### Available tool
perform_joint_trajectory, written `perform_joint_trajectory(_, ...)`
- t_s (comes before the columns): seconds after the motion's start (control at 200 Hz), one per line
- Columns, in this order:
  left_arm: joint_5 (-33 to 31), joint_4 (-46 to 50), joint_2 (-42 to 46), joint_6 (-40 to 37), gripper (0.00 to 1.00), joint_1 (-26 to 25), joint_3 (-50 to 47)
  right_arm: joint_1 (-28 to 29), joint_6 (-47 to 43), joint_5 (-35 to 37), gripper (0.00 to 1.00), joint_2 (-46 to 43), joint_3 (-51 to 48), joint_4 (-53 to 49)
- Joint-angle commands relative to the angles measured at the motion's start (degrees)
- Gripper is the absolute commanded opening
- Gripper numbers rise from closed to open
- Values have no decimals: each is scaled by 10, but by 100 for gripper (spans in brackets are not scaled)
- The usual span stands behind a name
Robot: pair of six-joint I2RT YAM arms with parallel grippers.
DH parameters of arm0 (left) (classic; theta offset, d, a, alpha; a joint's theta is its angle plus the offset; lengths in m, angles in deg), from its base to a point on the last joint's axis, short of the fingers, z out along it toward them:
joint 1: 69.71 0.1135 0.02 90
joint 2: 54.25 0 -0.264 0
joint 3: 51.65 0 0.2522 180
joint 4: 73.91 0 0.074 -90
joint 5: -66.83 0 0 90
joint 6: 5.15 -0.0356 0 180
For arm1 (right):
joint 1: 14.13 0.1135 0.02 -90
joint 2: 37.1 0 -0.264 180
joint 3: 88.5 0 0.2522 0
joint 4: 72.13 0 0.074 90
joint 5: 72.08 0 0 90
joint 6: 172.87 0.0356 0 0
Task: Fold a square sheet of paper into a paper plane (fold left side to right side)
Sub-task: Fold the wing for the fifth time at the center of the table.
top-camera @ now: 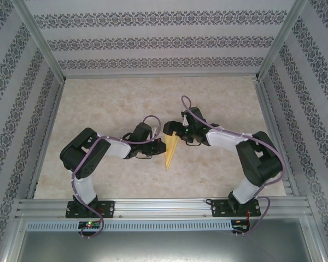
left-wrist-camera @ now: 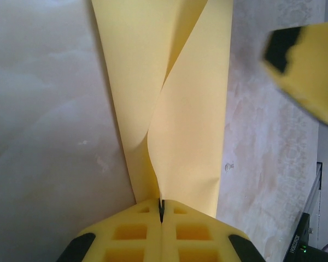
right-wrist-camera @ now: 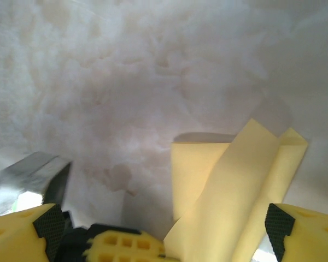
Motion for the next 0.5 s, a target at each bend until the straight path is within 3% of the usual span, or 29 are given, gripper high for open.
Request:
perform_joint_trajectory(0.0, 1, 3, -18, -16, 0, 3, 9, -7, -23, 22, 85, -42, -9, -30)
perform_joint_trajectory(0.055, -1, 2, -17, -16, 0, 3, 10, -7, -22, 16, 70, -43, -15, -30)
perform_joint_trajectory(0.25, 1, 7, -14, -19, 0, 2, 12, 10, 5, -7, 1, -9, -22, -7)
perform_joint_trajectory(0.495, -1, 13, -14, -23, 0, 1, 13, 30, 6, -7, 0, 43, 0, -15)
